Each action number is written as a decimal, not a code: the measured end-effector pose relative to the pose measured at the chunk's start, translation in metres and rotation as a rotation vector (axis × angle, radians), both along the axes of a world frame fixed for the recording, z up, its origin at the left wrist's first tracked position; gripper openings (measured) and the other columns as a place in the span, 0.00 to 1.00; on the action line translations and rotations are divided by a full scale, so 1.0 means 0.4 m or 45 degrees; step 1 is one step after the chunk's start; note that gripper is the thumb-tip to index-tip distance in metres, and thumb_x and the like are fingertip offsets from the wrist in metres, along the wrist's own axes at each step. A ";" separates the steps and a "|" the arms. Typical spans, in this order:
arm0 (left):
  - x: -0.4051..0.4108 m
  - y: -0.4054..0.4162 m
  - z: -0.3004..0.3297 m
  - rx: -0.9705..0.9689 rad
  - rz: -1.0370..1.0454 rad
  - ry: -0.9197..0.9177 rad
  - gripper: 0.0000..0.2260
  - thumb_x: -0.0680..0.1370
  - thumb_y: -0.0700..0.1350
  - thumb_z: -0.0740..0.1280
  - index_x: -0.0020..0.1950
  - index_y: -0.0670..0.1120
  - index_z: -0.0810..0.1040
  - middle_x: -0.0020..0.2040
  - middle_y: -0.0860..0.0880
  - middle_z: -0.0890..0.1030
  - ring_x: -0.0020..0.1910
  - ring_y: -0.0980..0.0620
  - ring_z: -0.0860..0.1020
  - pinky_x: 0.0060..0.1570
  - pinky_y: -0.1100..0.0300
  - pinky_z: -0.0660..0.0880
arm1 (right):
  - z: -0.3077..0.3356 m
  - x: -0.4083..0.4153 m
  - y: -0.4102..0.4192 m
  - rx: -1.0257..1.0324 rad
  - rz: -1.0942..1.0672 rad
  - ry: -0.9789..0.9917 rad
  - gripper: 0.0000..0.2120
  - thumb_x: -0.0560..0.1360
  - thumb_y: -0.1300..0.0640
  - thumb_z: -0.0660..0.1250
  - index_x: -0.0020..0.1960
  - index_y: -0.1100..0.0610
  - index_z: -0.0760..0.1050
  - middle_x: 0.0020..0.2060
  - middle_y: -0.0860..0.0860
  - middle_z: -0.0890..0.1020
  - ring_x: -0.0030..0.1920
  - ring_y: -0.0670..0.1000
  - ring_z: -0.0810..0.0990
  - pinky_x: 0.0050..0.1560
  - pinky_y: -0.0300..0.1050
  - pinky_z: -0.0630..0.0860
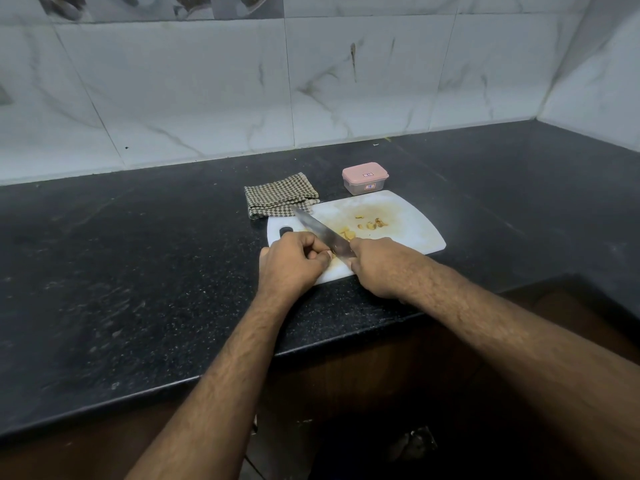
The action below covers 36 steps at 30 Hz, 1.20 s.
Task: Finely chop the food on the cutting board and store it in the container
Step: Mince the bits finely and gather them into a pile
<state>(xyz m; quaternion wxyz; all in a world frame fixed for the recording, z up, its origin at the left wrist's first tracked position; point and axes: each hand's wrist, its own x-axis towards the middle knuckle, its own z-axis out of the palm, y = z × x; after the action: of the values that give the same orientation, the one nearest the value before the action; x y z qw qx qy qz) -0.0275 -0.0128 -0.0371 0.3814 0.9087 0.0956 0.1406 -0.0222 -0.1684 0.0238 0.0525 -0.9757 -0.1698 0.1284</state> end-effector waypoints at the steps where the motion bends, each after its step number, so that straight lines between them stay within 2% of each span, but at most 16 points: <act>1: 0.000 0.000 0.000 0.006 0.000 -0.001 0.07 0.76 0.51 0.74 0.39 0.54 0.81 0.36 0.58 0.83 0.41 0.59 0.80 0.64 0.48 0.70 | 0.002 0.000 -0.001 0.003 0.001 0.006 0.15 0.84 0.52 0.58 0.70 0.52 0.67 0.49 0.51 0.73 0.48 0.51 0.75 0.44 0.46 0.72; 4: 0.001 0.000 -0.001 0.012 -0.001 -0.001 0.06 0.76 0.51 0.74 0.39 0.53 0.82 0.36 0.57 0.83 0.42 0.58 0.80 0.62 0.49 0.70 | 0.003 -0.001 -0.002 0.002 0.004 0.020 0.15 0.85 0.52 0.57 0.71 0.52 0.67 0.49 0.51 0.72 0.46 0.51 0.74 0.40 0.44 0.71; 8: 0.001 0.000 -0.001 0.022 -0.001 -0.002 0.07 0.76 0.51 0.74 0.38 0.54 0.81 0.35 0.58 0.82 0.41 0.59 0.80 0.63 0.48 0.71 | 0.000 0.001 0.004 -0.018 0.010 -0.004 0.16 0.84 0.54 0.58 0.71 0.52 0.67 0.47 0.51 0.72 0.47 0.52 0.74 0.45 0.46 0.71; 12: 0.003 0.003 -0.002 0.016 -0.007 0.004 0.09 0.75 0.51 0.75 0.36 0.56 0.80 0.32 0.59 0.81 0.40 0.59 0.80 0.63 0.46 0.73 | -0.001 -0.007 0.016 -0.048 0.042 -0.062 0.18 0.83 0.58 0.59 0.72 0.51 0.66 0.39 0.49 0.69 0.46 0.53 0.73 0.45 0.47 0.71; 19: 0.000 0.001 -0.001 -0.002 -0.018 0.000 0.09 0.75 0.51 0.75 0.35 0.56 0.80 0.32 0.59 0.81 0.39 0.59 0.80 0.63 0.45 0.73 | -0.005 -0.016 0.026 -0.055 0.013 -0.093 0.19 0.80 0.62 0.60 0.71 0.53 0.67 0.38 0.50 0.66 0.46 0.53 0.72 0.45 0.48 0.72; 21: 0.000 0.004 -0.002 -0.013 -0.027 -0.006 0.08 0.74 0.51 0.75 0.35 0.56 0.81 0.32 0.59 0.81 0.39 0.58 0.80 0.63 0.44 0.74 | -0.005 -0.015 0.029 -0.040 -0.007 -0.084 0.20 0.80 0.62 0.60 0.71 0.53 0.67 0.40 0.50 0.69 0.47 0.53 0.73 0.46 0.48 0.73; 24: 0.002 0.004 -0.003 -0.018 -0.025 -0.001 0.06 0.74 0.52 0.76 0.38 0.54 0.83 0.33 0.57 0.82 0.39 0.58 0.80 0.62 0.44 0.74 | -0.005 -0.009 0.028 -0.009 -0.039 -0.058 0.20 0.80 0.60 0.60 0.72 0.53 0.67 0.50 0.52 0.76 0.48 0.53 0.75 0.50 0.48 0.76; 28: 0.004 0.003 0.000 -0.014 -0.023 0.012 0.06 0.74 0.52 0.76 0.38 0.55 0.83 0.34 0.58 0.82 0.39 0.58 0.80 0.63 0.45 0.74 | 0.003 -0.003 0.017 -0.005 -0.040 -0.015 0.20 0.83 0.57 0.59 0.74 0.52 0.66 0.59 0.54 0.77 0.53 0.53 0.77 0.47 0.46 0.75; 32: 0.007 0.004 -0.006 -0.041 -0.011 0.008 0.06 0.74 0.52 0.75 0.38 0.55 0.83 0.31 0.60 0.80 0.38 0.58 0.80 0.62 0.44 0.75 | 0.003 0.000 0.007 0.023 -0.031 0.000 0.17 0.84 0.54 0.58 0.72 0.53 0.66 0.52 0.52 0.75 0.45 0.51 0.74 0.40 0.45 0.72; 34: 0.008 0.005 -0.008 -0.059 0.007 -0.007 0.07 0.75 0.52 0.74 0.38 0.55 0.82 0.30 0.60 0.79 0.39 0.57 0.79 0.62 0.44 0.76 | 0.000 0.002 0.007 0.018 -0.027 -0.004 0.18 0.84 0.54 0.58 0.73 0.52 0.66 0.53 0.52 0.76 0.47 0.51 0.74 0.44 0.45 0.72; 36: 0.008 0.004 -0.008 -0.058 0.007 -0.014 0.06 0.75 0.52 0.74 0.38 0.56 0.82 0.30 0.63 0.79 0.39 0.58 0.79 0.61 0.44 0.76 | 0.000 0.003 0.008 -0.004 -0.008 -0.022 0.18 0.84 0.54 0.58 0.74 0.51 0.66 0.58 0.53 0.78 0.49 0.51 0.73 0.48 0.45 0.72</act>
<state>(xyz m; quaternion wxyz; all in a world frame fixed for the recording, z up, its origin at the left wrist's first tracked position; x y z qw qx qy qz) -0.0243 -0.0112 -0.0403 0.4021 0.8987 0.0993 0.1442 -0.0209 -0.1651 0.0238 0.0500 -0.9773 -0.1668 0.1202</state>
